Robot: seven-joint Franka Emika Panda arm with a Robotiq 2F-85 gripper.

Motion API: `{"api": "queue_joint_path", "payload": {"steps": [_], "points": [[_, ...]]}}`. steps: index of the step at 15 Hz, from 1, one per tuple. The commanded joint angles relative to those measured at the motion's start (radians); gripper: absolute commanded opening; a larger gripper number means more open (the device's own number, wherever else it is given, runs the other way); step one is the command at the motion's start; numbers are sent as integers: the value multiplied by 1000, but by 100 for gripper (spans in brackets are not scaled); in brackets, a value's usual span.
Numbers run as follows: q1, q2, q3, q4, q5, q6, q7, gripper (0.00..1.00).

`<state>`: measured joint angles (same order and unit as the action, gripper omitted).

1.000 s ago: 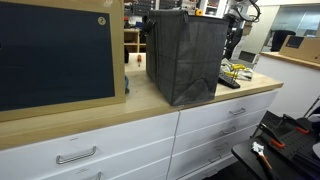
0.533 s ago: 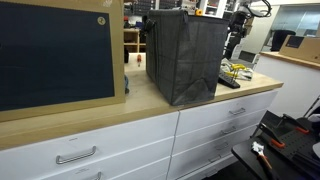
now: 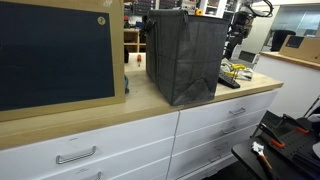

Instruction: Pick up one yellow object from the right and put it in the silver tin

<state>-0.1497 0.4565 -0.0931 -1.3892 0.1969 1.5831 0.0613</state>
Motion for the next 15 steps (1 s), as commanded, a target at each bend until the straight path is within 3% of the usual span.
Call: {"api": "queue_joint_path", "payload": {"steps": [1,7,15], "points": [[-4,1,3,4,-1,-4,0,100],[4,87,66,257,29,-83,-98,100],[35,216,163,528,1,-351,-369,100]]}}
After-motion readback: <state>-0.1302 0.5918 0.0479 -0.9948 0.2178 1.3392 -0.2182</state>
